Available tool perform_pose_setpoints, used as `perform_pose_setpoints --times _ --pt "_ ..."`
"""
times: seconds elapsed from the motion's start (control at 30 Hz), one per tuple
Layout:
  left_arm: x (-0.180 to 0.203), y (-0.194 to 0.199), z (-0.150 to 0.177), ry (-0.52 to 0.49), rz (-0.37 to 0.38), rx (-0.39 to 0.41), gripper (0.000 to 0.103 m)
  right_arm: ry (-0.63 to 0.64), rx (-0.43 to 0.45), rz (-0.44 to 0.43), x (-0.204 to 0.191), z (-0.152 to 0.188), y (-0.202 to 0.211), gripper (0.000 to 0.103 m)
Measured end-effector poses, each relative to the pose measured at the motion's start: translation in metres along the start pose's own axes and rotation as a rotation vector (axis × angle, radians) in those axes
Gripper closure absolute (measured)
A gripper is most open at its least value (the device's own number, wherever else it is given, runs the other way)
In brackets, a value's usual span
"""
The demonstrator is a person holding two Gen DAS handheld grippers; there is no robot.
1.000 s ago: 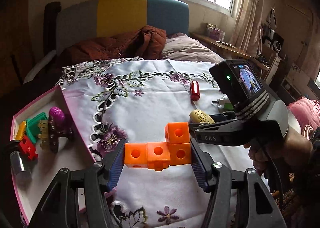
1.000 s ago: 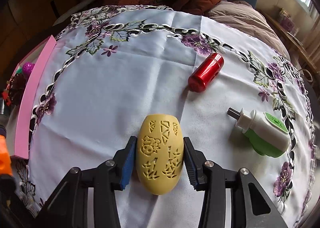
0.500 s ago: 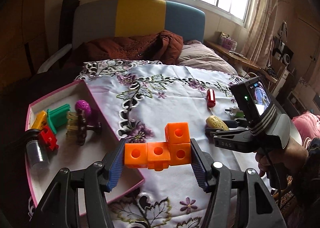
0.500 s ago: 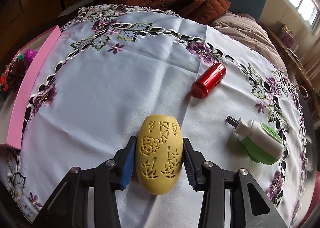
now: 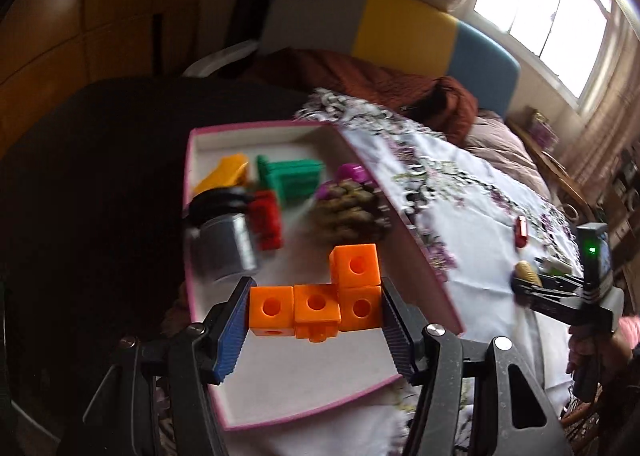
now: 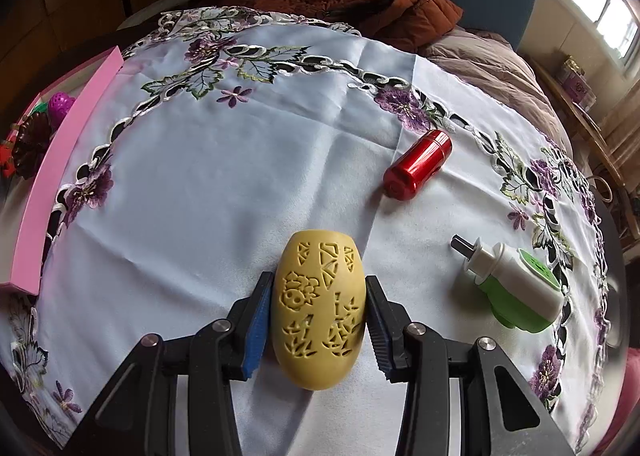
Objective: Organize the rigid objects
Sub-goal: 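Carry the orange cubes into the tray and release them with the left gripper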
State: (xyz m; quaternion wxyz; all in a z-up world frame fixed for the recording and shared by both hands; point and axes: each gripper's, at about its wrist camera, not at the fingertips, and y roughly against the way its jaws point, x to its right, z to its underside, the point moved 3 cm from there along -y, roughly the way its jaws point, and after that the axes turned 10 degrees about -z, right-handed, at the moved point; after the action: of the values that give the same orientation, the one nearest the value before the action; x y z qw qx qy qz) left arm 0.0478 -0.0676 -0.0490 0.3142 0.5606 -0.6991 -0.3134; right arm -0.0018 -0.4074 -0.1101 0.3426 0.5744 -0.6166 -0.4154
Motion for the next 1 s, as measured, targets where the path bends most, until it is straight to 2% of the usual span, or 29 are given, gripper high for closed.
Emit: perform_pose_setpoints --times 0.1,0.37,0.73,1.0 --pt "-0.013 -0.006 0.008 0.027 -0.002 -0.040 0.042 0.000 0.000 0.001 0.000 0.000 0.000 0.059" --pt "-0.019 -0.030 0.014 0.021 -0.050 -0.087 0.042 -0.002 0.000 -0.001 0.000 0.000 0.000 0.059" --pt "-0.010 -0.042 0.010 -0.079 -0.147 -0.036 0.041 0.000 0.000 0.003 0.000 0.000 0.000 0.059" --pt "-0.009 -0.037 0.007 -0.077 -0.168 -0.022 0.041 0.001 0.000 0.003 0.000 0.000 0.001 0.059"
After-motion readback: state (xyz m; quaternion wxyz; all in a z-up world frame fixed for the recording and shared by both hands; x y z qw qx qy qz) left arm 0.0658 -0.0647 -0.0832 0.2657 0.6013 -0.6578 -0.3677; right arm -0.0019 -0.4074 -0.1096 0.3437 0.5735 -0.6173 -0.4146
